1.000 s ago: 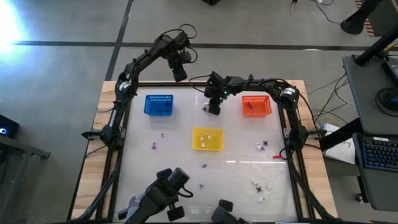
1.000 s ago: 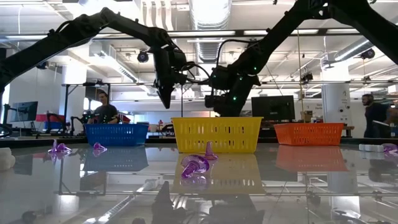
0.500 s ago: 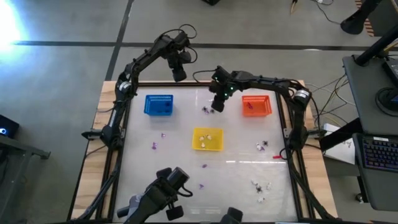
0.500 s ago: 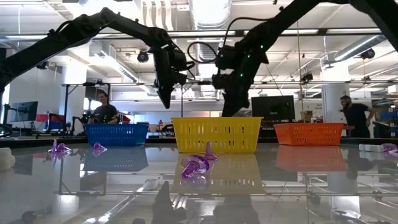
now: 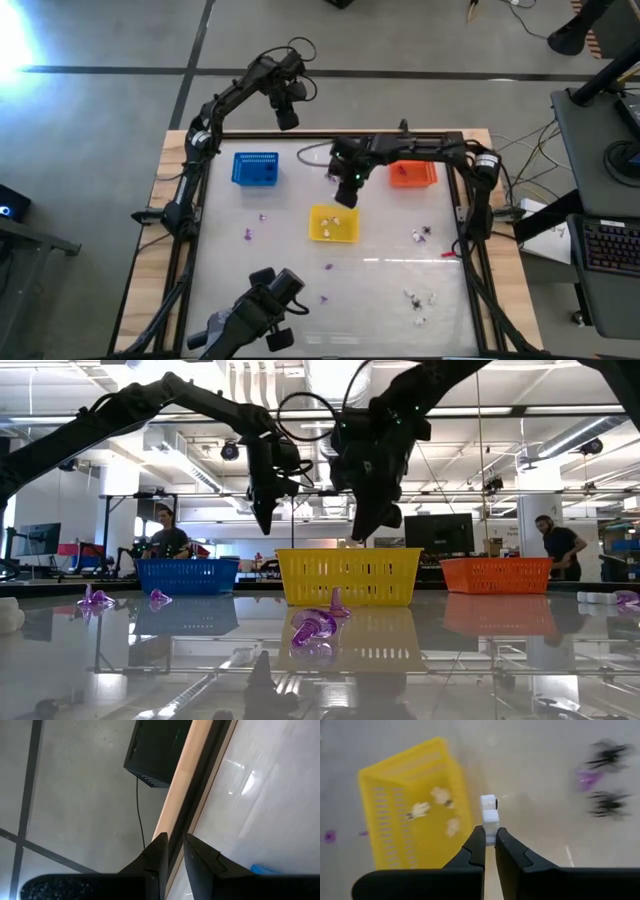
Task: Sort Halloween decoration
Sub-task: Put the white skeleton toy into the yellow bin, then put the purple witch hat toy into the orange bin
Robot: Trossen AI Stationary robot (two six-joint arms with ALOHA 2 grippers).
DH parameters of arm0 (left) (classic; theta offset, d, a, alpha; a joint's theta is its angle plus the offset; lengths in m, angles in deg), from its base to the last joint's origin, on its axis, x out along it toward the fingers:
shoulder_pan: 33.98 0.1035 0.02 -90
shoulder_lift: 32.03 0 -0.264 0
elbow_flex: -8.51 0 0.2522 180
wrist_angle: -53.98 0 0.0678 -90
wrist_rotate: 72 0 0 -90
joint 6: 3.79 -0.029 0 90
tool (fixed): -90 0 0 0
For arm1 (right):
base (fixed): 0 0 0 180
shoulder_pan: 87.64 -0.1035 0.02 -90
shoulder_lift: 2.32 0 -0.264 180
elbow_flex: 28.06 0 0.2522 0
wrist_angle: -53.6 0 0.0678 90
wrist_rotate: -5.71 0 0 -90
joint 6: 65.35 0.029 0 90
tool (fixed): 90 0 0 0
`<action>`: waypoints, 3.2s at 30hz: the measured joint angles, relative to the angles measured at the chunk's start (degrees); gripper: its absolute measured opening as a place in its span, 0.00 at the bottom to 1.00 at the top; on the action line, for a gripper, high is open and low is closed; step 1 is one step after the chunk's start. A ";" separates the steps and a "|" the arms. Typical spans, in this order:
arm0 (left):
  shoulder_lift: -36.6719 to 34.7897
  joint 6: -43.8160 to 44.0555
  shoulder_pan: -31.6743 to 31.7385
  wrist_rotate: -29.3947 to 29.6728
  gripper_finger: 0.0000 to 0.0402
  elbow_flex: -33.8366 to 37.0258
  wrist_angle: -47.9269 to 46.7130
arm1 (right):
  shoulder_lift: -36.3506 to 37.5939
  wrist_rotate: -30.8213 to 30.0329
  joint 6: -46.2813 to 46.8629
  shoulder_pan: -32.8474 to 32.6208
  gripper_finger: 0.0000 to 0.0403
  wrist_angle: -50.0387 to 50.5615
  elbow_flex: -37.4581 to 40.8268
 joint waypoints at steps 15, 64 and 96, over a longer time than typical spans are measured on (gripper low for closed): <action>0.00 1.20 0.09 -0.04 0.11 0.00 -1.78 | 0.02 -0.03 13.59 -8.72 0.03 0.24 0.52; -4.47 12.62 -5.29 -9.15 0.10 0.74 -12.01 | 6.85 -12.82 5.27 3.67 0.37 6.48 0.66; -42.70 24.85 -29.65 -9.16 0.10 47.46 -9.05 | 9.33 -12.76 5.81 14.11 0.37 15.28 0.66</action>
